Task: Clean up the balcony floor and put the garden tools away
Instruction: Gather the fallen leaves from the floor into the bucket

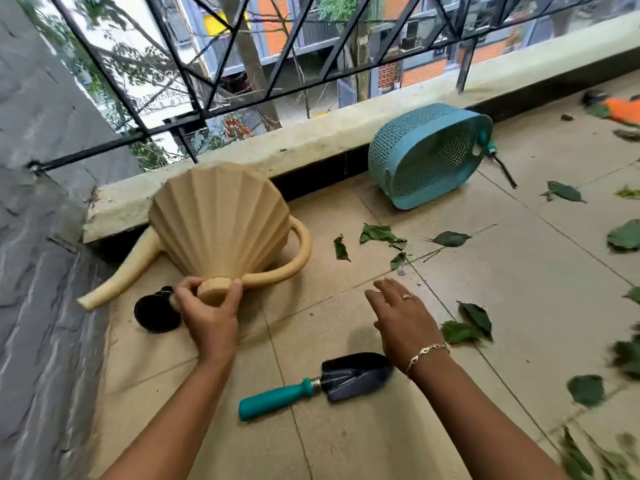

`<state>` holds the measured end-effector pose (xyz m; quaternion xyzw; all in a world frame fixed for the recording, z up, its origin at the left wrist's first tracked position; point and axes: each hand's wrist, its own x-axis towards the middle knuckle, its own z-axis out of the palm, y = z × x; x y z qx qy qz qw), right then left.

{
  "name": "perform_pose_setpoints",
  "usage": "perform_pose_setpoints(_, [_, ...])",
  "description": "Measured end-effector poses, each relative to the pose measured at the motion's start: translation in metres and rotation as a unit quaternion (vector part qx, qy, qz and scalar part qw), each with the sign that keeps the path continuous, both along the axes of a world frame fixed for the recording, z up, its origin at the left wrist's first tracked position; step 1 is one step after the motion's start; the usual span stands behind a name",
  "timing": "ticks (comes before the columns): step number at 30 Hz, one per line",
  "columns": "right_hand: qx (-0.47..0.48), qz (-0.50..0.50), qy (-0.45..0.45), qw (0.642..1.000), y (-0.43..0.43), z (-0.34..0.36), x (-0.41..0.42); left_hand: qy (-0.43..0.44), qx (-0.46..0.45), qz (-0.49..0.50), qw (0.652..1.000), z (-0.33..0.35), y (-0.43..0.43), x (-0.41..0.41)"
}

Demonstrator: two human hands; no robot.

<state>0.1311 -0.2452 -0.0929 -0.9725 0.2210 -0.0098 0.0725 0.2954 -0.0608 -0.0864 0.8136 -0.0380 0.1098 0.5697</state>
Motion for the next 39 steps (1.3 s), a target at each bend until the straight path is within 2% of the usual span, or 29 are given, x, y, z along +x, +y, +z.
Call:
perform_pose_setpoints(2, [0.029, 0.038, 0.055, 0.997, -0.002, -0.010, -0.006, -0.016, 0.045, 0.002, 0.999, -0.012, 0.001, 0.002])
perform_pose_setpoints(6, [0.052, 0.041, 0.121, 0.990, -0.010, -0.023, -0.006, 0.045, 0.105, 0.027, 0.993, -0.021, -0.012, -0.007])
perform_pose_setpoints(7, [0.058, 0.044, 0.133, 0.988, -0.014, -0.026, -0.004, 0.014, 0.120, 0.039, 0.992, -0.018, -0.019, -0.013])
perform_pose_setpoints(8, [0.060, 0.048, 0.149, 0.986, -0.018, -0.028, -0.004, -0.058, 0.141, 0.024, 0.988, -0.013, -0.030, -0.021])
perform_pose_setpoints(10, [0.051, 0.061, 0.185, 0.980, -0.028, -0.033, -0.004, -0.193, 0.164, -0.119, 0.960, -0.010, -0.062, -0.041])
perform_pose_setpoints(11, [0.048, 0.065, 0.203, 0.976, -0.033, -0.034, -0.006, -0.207, 0.168, -0.220, 0.939, -0.012, -0.083, -0.052])
perform_pose_setpoints(13, [0.038, 0.039, 0.237, 0.970, -0.043, -0.035, -0.011, -0.151, 0.200, -0.380, 0.890, -0.027, -0.125, -0.066])
perform_pose_setpoints(14, [0.032, 0.007, 0.251, 0.967, -0.047, -0.033, -0.016, -0.110, 0.212, -0.411, 0.880, -0.036, -0.144, -0.067])
perform_pose_setpoints(17, [0.016, -0.094, 0.269, 0.958, -0.063, -0.028, -0.037, 0.000, 0.291, -0.360, 0.887, -0.070, -0.189, -0.040])
perform_pose_setpoints(20, [0.050, -0.131, 0.262, 0.955, -0.076, -0.030, -0.061, 0.057, 0.353, -0.294, 0.886, -0.085, -0.210, -0.005])
perform_pose_setpoints(22, [0.074, -0.129, 0.257, 0.955, -0.080, -0.034, -0.071, 0.091, 0.346, -0.279, 0.891, -0.094, -0.224, 0.006])
perform_pose_setpoints(24, [0.087, -0.136, 0.237, 0.958, -0.080, -0.039, -0.076, 0.090, 0.305, -0.350, 0.881, -0.097, -0.239, -0.002])
perform_pose_setpoints(26, [0.095, -0.153, 0.207, 0.962, -0.082, -0.043, -0.079, 0.047, 0.233, -0.470, 0.850, -0.094, -0.249, -0.033])
perform_pose_setpoints(28, [0.102, -0.162, 0.195, 0.962, -0.084, -0.046, -0.081, -0.023, 0.229, -0.518, 0.824, -0.099, -0.255, -0.063])
perform_pose_setpoints(30, [0.106, -0.159, 0.199, 0.961, -0.086, -0.047, -0.082, -0.075, 0.265, -0.483, 0.831, -0.106, -0.265, -0.071])
perform_pose_setpoints(33, [0.097, -0.137, 0.193, 0.967, -0.093, -0.049, -0.083, -0.019, 0.317, -0.409, 0.855, -0.113, -0.283, -0.057])
perform_pose_setpoints(35, [0.087, -0.097, 0.170, 0.977, -0.096, -0.051, -0.081, -0.007, 0.347, -0.429, 0.834, -0.111, -0.300, -0.060])
perform_pose_setpoints(37, [0.065, -0.034, 0.145, 0.987, -0.099, -0.055, -0.082, 0.009, 0.292, -0.523, 0.801, -0.099, -0.317, -0.085])
perform_pose_setpoints(39, [0.048, -0.043, 0.140, 0.988, -0.108, -0.057, -0.090, 0.046, 0.173, -0.610, 0.772, -0.087, -0.324, -0.116])
